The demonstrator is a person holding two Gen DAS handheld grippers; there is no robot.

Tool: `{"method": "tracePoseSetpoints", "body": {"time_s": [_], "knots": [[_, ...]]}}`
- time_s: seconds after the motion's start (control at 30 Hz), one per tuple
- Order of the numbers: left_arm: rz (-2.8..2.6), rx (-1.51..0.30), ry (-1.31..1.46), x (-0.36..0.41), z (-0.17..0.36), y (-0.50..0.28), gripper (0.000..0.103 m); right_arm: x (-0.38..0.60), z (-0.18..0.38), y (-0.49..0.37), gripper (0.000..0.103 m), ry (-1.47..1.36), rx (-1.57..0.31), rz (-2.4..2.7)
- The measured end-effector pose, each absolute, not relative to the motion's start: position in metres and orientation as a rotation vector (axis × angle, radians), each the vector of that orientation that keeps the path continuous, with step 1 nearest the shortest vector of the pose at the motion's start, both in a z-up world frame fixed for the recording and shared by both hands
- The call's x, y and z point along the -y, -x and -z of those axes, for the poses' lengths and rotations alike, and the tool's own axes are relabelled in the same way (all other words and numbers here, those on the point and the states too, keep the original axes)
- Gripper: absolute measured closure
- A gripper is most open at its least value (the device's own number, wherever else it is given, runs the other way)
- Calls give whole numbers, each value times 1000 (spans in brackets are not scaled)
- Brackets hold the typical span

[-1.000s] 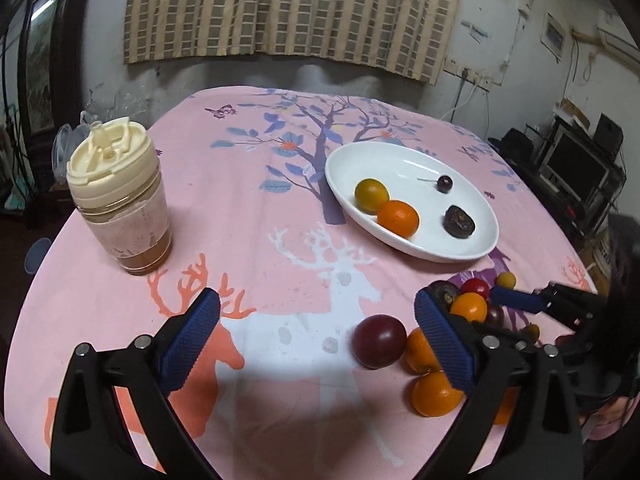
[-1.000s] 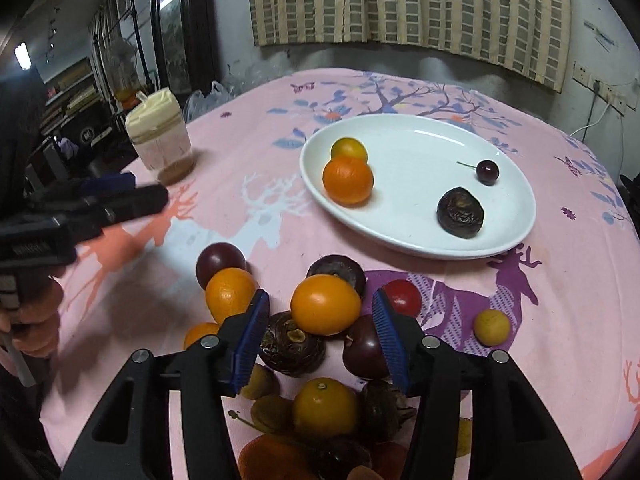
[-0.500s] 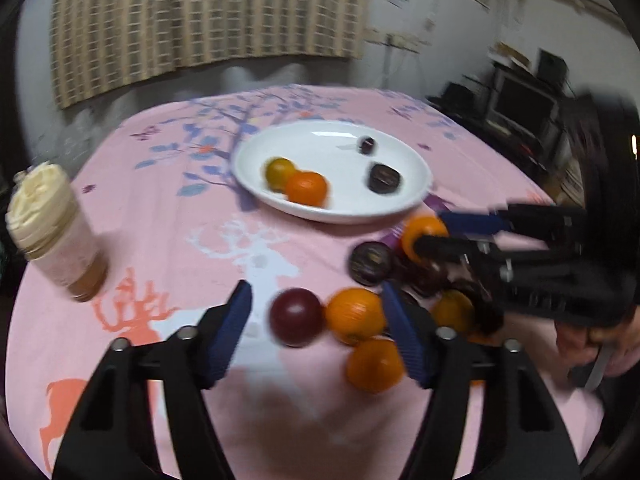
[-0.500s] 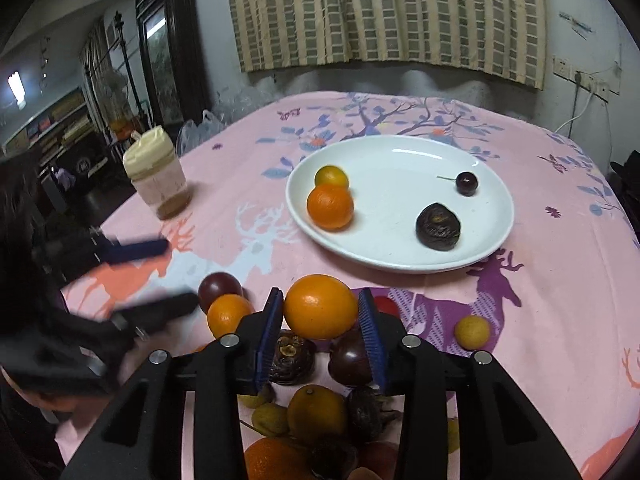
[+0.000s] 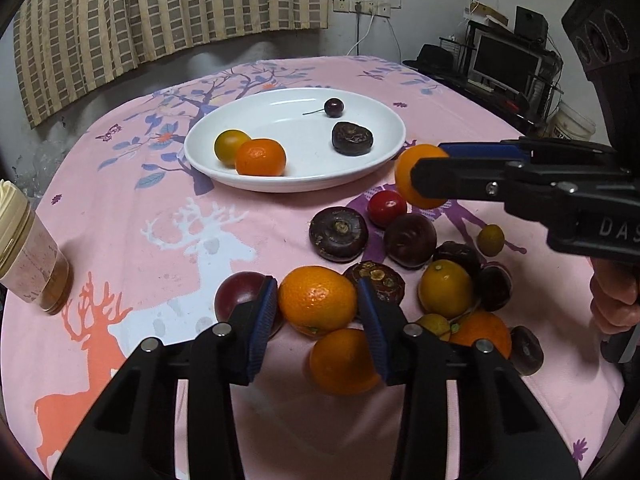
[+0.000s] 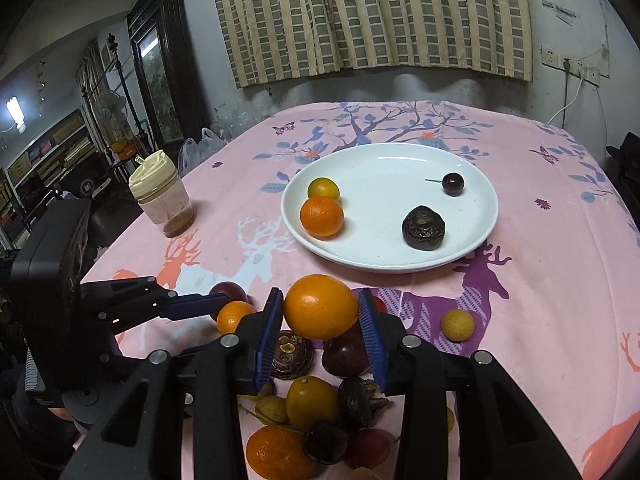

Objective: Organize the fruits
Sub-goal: 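Move an orange with left tool while right tool moves an orange onto the plate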

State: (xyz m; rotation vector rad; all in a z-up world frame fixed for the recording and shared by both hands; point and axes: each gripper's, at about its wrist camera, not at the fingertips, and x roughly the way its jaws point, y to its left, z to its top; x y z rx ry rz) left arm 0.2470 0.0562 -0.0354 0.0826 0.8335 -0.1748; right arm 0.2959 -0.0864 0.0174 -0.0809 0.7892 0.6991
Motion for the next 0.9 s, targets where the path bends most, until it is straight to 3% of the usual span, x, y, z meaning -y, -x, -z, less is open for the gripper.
{"method": "tracePoseSetpoints", "body": {"time_s": [0.23, 0.4, 0.63, 0.7, 0.73, 0.77, 0.9], "knots": [[196, -802, 55, -75, 9, -261, 63, 100, -24, -307, 64, 17, -766, -675], [189, -760, 96, -80, -25, -322, 63, 104, -30, -349, 64, -47, -722, -601], [104, -860, 56, -71, -4, -411, 62, 91, -3, -415, 63, -86, -788, -581], [71, -843, 46, -74, -7, -413, 46, 93, 2, -419, 56, -88, -790, -571], [53, -824, 53, -78, -11, -409, 31, 95, 2, -416, 55, -91, -796, -574], [46, -798, 66, -82, -16, -401, 24, 95, 0, -413, 55, -87, -797, -576], [38, -764, 87, -100, -32, -358, 23, 98, -17, -382, 50, -65, -761, -630]]}}
